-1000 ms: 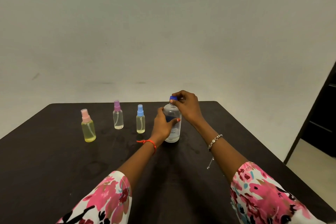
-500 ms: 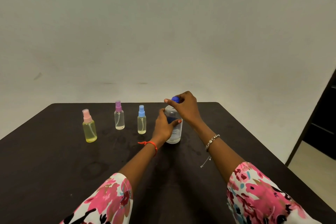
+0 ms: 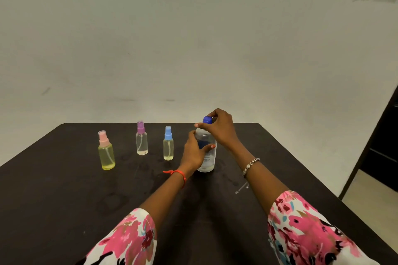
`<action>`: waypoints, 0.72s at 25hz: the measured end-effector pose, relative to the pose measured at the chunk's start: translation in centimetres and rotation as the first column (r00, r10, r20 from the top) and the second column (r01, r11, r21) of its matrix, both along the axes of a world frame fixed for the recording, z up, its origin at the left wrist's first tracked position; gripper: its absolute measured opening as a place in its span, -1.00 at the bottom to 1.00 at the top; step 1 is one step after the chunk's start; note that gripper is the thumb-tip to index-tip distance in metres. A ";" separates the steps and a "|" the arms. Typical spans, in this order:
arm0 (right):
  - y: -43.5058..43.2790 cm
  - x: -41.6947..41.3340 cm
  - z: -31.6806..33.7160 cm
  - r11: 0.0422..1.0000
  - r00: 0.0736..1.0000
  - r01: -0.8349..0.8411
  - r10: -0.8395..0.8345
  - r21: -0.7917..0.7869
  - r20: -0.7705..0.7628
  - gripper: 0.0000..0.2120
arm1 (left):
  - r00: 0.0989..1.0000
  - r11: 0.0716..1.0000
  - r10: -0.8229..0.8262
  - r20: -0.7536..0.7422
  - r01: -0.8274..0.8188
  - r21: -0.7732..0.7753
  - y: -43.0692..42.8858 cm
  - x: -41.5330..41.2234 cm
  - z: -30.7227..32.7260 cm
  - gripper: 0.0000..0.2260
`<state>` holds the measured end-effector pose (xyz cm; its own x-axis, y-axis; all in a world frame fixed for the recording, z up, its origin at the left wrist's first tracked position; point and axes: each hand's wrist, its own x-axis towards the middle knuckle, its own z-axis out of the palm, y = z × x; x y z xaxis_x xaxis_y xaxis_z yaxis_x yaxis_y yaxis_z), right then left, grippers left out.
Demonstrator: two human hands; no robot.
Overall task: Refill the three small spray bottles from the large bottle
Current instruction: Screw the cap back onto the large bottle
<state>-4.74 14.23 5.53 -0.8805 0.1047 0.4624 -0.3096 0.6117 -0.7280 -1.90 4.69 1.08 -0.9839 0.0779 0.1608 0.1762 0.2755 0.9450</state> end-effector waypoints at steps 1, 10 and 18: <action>0.1 0.1 0.2 0.999 0.999 -0.040 0.041 -0.019 0.012 -0.57 | 1.000 1.000 -0.001 0.003 0.001 -0.005 0.0 0.0 0.0 -0.45; 0.5 0.4 0.0 0.990 0.999 -0.028 0.026 -0.137 -0.020 -0.66 | 1.000 1.000 -0.002 0.011 0.002 -0.003 0.0 0.2 0.2 -0.44; 0.2 0.6 0.6 0.980 0.990 -0.125 0.133 -0.157 0.045 -0.62 | 1.000 1.000 -0.010 0.024 0.010 -0.005 -0.2 0.2 0.2 -0.46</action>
<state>-4.18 14.41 6.08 -0.9147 0.0541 0.4004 -0.3359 0.4492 -0.8279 -1.74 4.54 1.30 -0.9867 0.0883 0.1365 0.1561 0.2784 0.9477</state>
